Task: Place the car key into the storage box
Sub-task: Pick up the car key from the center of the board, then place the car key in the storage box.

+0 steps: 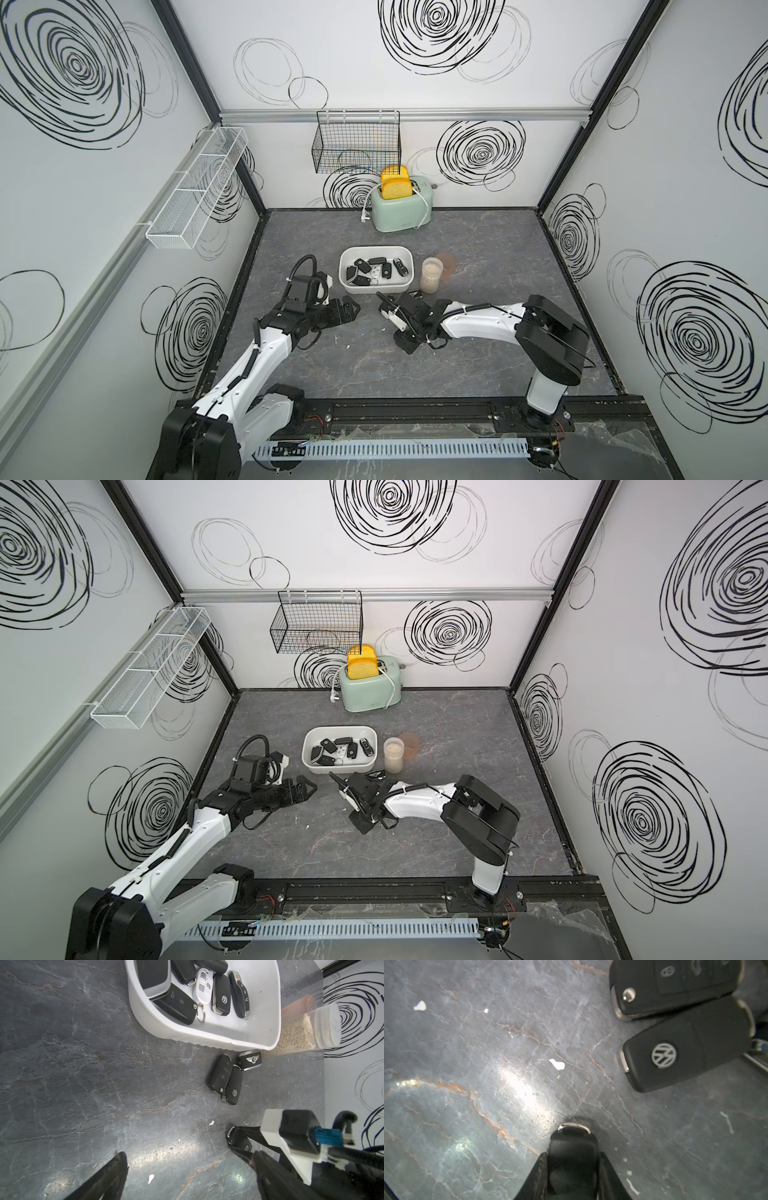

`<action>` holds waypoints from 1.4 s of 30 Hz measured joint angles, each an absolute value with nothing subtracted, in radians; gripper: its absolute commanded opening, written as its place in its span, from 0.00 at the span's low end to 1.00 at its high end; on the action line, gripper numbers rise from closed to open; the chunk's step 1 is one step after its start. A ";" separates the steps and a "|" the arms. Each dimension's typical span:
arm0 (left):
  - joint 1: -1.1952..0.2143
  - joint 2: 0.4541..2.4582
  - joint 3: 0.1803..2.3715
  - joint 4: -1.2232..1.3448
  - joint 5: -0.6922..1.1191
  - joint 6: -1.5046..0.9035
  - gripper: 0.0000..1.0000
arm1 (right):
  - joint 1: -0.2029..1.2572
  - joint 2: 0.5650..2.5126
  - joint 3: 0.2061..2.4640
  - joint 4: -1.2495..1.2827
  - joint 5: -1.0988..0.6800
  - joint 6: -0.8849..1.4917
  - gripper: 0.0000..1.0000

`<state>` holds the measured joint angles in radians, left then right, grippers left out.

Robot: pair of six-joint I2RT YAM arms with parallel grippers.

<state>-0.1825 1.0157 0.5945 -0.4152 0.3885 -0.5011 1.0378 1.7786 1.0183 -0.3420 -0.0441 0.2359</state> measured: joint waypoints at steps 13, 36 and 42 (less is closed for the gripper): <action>-0.155 1.040 0.595 -0.393 0.425 -0.501 0.98 | 0.995 1.728 1.102 -0.440 -0.121 0.331 0.29; -0.075 1.045 0.596 -0.378 0.413 -0.537 0.98 | 0.707 2.074 1.713 -0.489 -0.092 0.344 0.31; -0.059 1.041 0.596 -0.379 0.406 -0.538 0.98 | 0.707 2.251 1.895 -0.532 -0.050 0.344 0.32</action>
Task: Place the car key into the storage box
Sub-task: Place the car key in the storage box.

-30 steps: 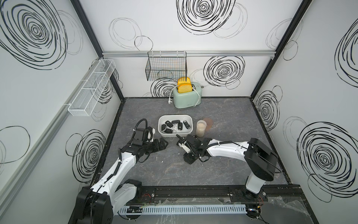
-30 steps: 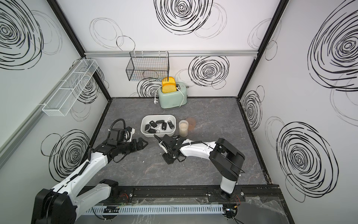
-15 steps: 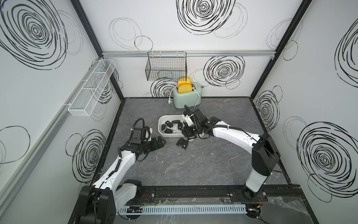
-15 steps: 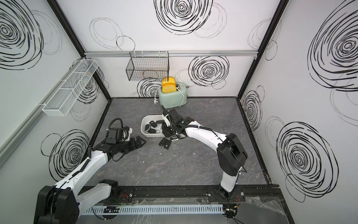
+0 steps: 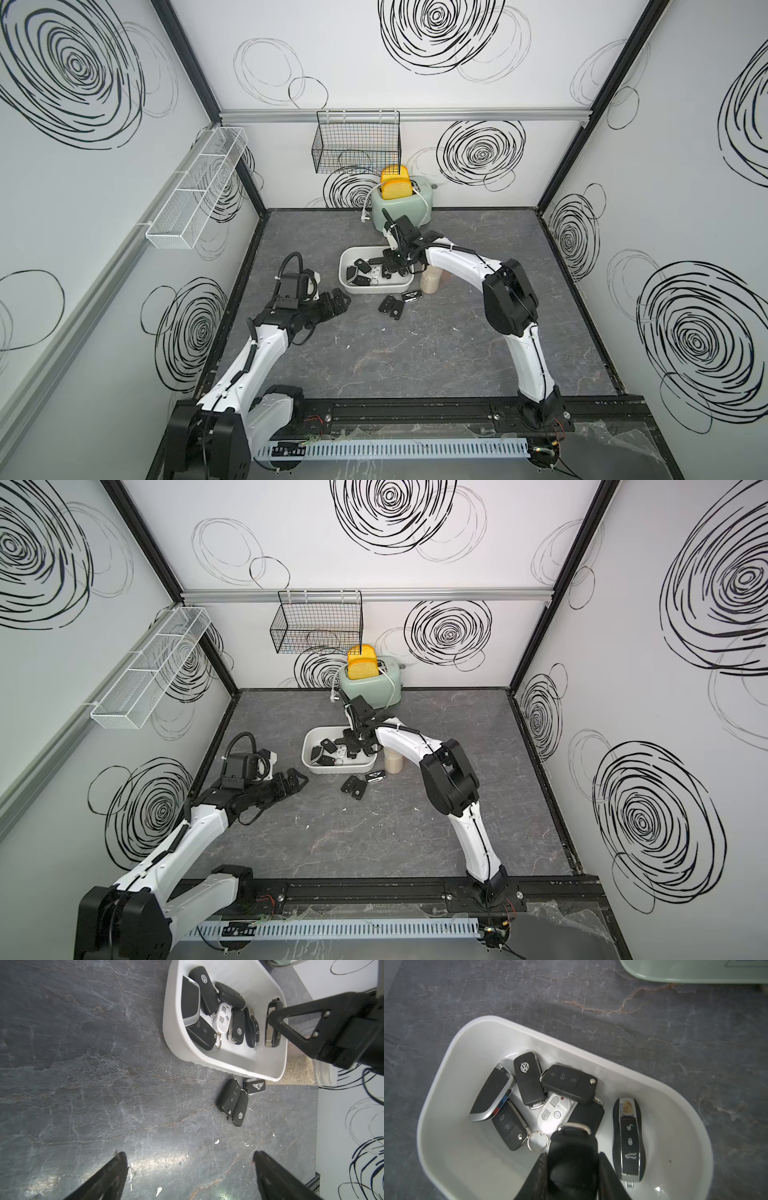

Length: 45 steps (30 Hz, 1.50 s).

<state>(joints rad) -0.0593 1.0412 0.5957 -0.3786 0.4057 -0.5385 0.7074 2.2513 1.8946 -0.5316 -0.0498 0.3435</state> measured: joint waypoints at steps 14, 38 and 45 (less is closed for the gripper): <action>-0.049 1.031 0.588 -0.379 0.404 -0.538 0.98 | 0.709 2.358 1.995 -0.607 -0.019 0.348 0.46; -0.050 1.083 0.582 -0.354 0.436 -0.542 0.98 | 0.786 1.865 1.551 -0.471 -0.052 0.397 0.72; -0.071 1.145 0.640 -0.332 0.438 -0.543 0.98 | 0.795 1.680 1.255 -0.398 -0.073 0.441 0.81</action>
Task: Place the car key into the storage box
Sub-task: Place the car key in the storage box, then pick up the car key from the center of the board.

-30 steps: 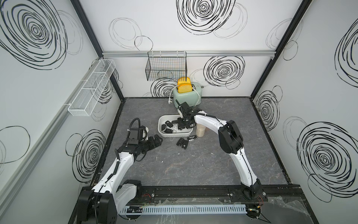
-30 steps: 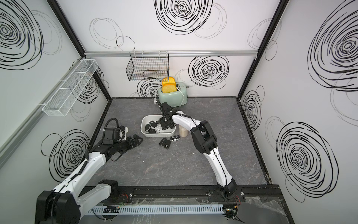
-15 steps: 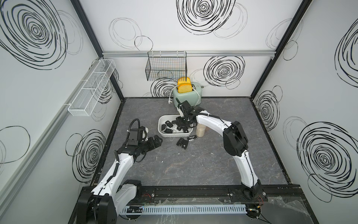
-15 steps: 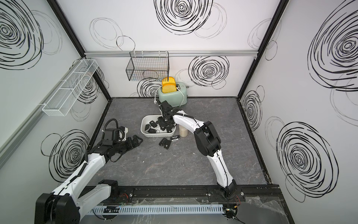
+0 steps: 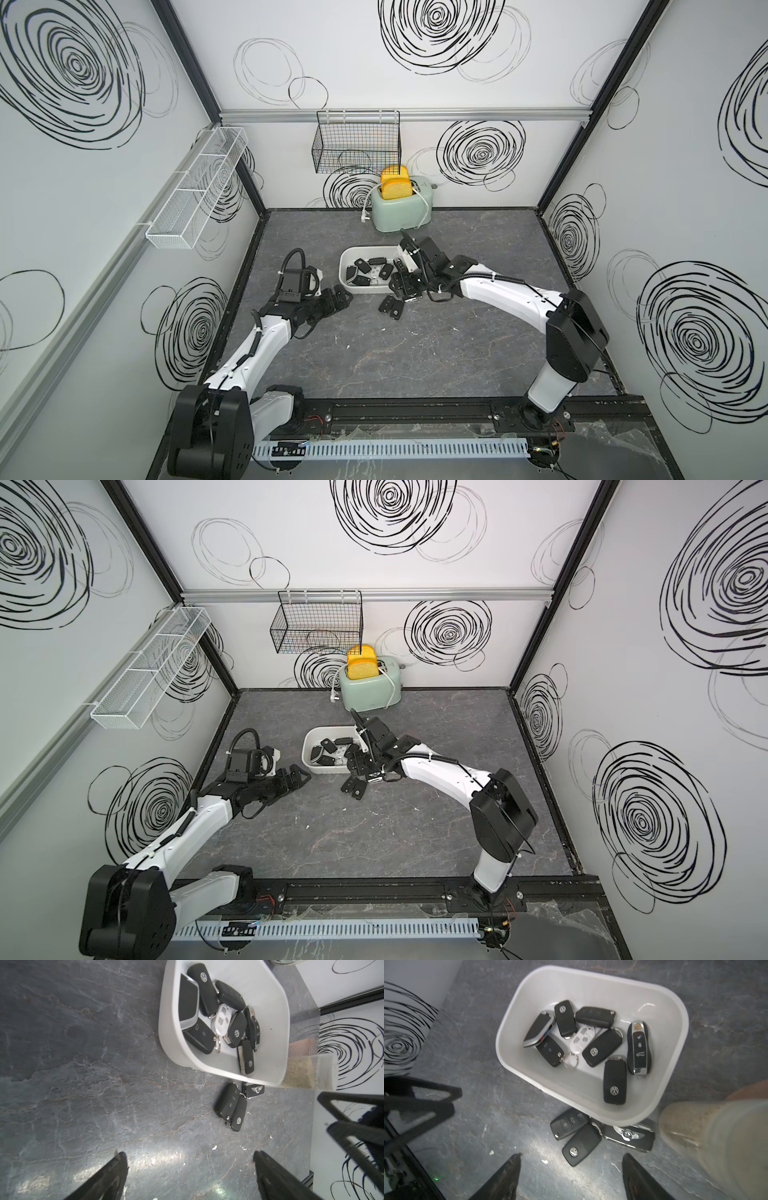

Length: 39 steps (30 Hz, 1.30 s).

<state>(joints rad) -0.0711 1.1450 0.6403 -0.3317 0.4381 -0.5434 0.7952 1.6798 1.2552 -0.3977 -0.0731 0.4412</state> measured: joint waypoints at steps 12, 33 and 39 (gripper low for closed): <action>-0.105 1.158 0.670 -0.313 0.438 -0.557 0.98 | 0.768 1.650 1.047 -0.289 -0.130 0.379 0.84; -0.110 1.168 0.670 -0.318 0.436 -0.558 0.98 | 0.630 1.777 1.029 -0.108 -0.228 0.239 0.87; -0.112 1.168 0.670 -0.321 0.435 -0.558 0.98 | 0.626 1.819 1.058 -0.077 -0.234 0.208 0.86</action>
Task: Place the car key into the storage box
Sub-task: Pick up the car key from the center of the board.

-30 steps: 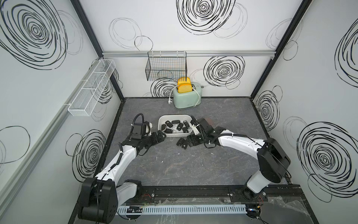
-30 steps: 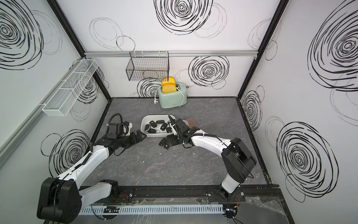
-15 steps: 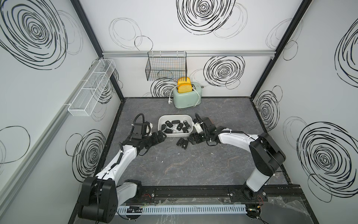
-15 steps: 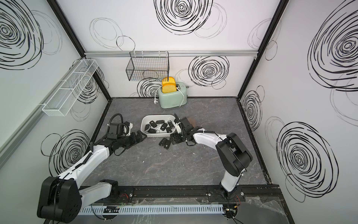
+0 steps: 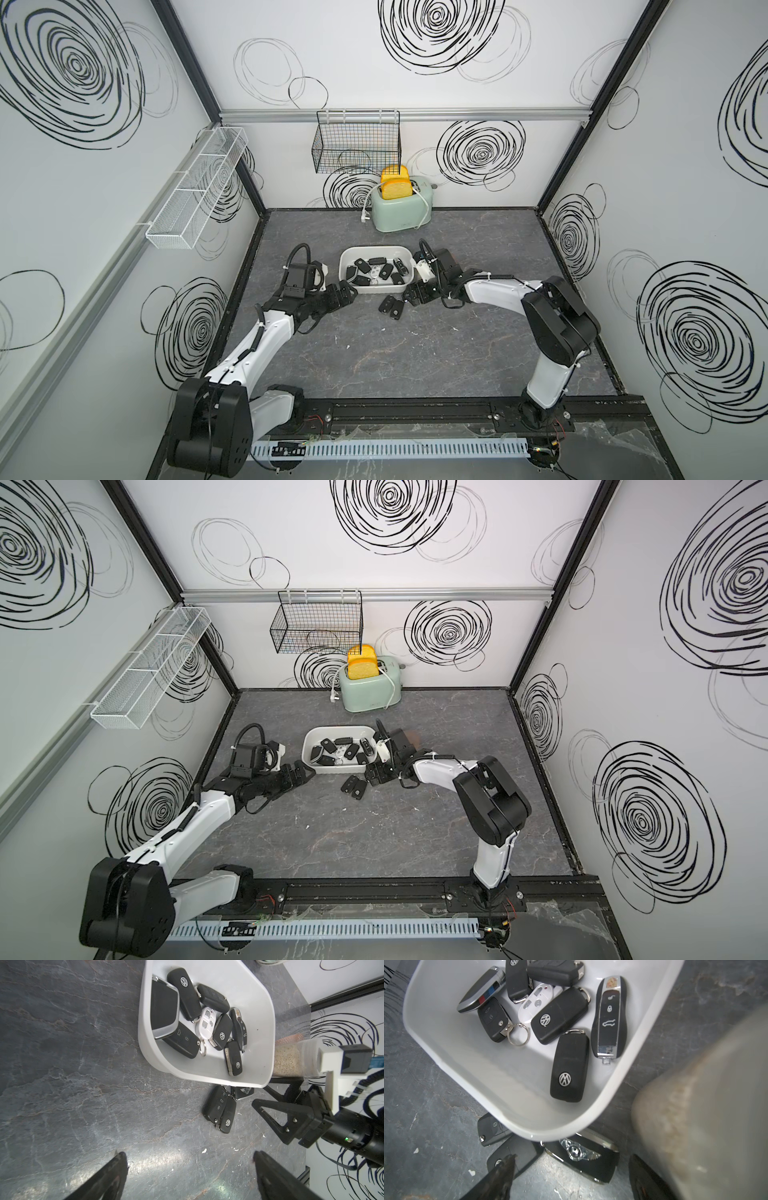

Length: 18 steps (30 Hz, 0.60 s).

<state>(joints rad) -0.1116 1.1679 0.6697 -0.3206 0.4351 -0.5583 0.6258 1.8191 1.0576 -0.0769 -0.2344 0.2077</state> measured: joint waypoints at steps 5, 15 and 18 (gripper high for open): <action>-0.112 1.169 0.672 -0.326 0.434 -0.560 0.98 | 0.625 1.868 1.072 -0.075 -0.242 0.189 0.86; -0.118 1.179 0.692 -0.342 0.433 -0.561 0.98 | 0.625 1.911 1.114 -0.079 -0.265 0.175 0.86; -0.118 1.179 0.694 -0.342 0.433 -0.561 0.98 | 0.625 1.910 1.111 -0.081 -0.286 0.172 0.86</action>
<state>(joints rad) -0.1181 1.1786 0.6937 -0.3416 0.4332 -0.5613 0.6250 1.9102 1.1110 -0.0814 -0.2859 0.1722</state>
